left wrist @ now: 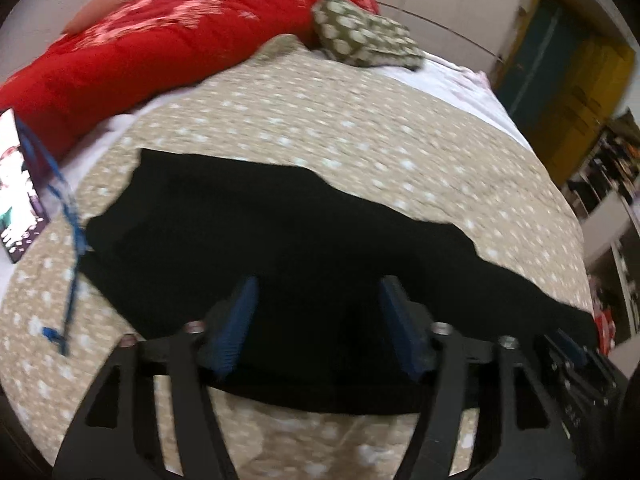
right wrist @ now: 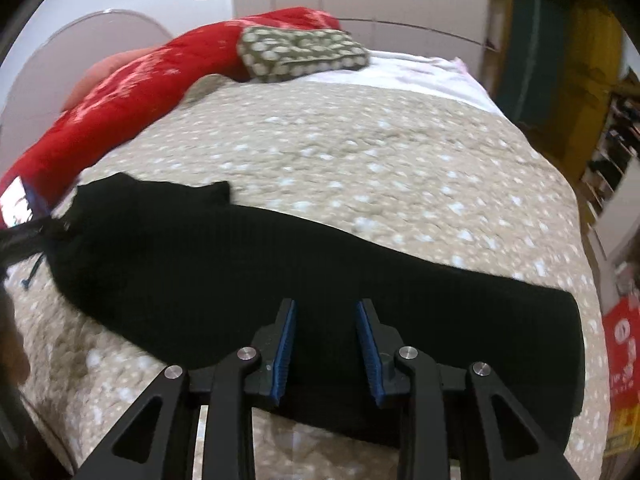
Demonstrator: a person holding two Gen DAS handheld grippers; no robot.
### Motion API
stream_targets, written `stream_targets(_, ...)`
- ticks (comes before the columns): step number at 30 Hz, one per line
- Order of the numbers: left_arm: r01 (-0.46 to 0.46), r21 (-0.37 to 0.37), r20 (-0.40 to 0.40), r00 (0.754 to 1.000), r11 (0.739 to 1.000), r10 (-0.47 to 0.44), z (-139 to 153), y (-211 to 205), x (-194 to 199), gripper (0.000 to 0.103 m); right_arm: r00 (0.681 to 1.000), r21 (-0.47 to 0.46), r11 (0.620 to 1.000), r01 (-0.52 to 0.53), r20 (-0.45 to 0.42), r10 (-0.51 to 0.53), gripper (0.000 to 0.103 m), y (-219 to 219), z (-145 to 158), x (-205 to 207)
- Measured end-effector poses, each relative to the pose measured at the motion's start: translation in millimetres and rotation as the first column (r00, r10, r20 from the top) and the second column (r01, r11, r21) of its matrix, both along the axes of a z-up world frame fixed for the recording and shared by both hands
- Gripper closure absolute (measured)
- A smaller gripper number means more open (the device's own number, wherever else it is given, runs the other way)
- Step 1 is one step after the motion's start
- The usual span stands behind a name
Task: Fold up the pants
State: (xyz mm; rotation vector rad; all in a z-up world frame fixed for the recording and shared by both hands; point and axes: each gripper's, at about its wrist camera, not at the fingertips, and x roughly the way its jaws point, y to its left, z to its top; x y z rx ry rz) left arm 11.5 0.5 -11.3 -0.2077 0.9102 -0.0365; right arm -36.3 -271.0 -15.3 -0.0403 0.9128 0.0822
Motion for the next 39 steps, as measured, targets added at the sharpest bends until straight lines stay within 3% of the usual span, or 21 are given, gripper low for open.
stream_targets(13,0.078,-0.025,0.009,0.997,0.997,-0.078,0.2,-46.9,-3.9,0.035,0.997,-0.009,0.997,0.076,0.03,-0.075,0.072,-24.9,1.6,-9.3)
stream_targets(24,0.129,0.003,0.011,0.992,0.992,-0.129,-2.7,-70.7,-7.9,0.035,0.989,0.041,0.991,0.126,0.067,-0.129,0.072,-42.2,8.8,-15.0)
stream_targets(39,0.185,0.068,0.022,0.982,0.98,-0.187,-9.8,-108.0,-12.9,0.035,0.98,0.045,0.98,0.195,0.037,-0.197,0.068,-69.3,2.1,-16.5)
